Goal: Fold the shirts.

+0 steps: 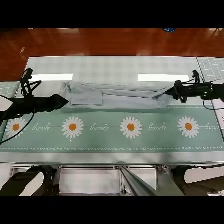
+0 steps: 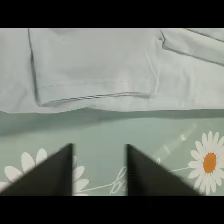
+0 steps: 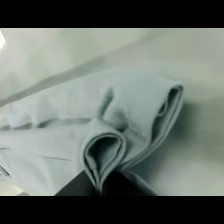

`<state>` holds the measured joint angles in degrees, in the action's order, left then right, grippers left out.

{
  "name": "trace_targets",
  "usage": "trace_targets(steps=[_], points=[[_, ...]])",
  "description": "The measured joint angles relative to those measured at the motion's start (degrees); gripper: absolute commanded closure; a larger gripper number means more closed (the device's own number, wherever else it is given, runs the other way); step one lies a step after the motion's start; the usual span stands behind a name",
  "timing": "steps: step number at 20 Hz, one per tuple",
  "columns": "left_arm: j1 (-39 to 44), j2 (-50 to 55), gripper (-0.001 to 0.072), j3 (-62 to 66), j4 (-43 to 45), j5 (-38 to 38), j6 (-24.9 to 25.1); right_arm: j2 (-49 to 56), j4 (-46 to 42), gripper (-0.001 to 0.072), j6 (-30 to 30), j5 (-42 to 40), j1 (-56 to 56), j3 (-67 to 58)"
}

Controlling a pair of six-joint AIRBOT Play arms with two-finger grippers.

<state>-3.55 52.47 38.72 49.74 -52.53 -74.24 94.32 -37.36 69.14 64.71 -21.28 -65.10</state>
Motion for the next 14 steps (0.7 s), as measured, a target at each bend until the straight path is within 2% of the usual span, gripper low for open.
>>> trace_targets(steps=[4,8,11,14], points=[[2.10,0.13,0.0690,0.50,-2.69,-1.84,1.29,-13.29,-6.93,0.0691,-0.09,2.60,0.57,1.68],[11.34,3.34,0.0691,3.48,-5.29,2.60,1.60,-32.17,-11.80,0.0691,1.57,6.14,0.74,6.67],[20.57,12.31,0.0691,11.32,-6.23,5.07,1.33,-45.16,-12.57,0.0690,3.89,9.55,0.74,9.94],[29.07,25.05,0.0691,23.28,-6.54,4.33,0.37,-55.58,-12.57,0.0690,6.99,12.98,0.74,11.67]])
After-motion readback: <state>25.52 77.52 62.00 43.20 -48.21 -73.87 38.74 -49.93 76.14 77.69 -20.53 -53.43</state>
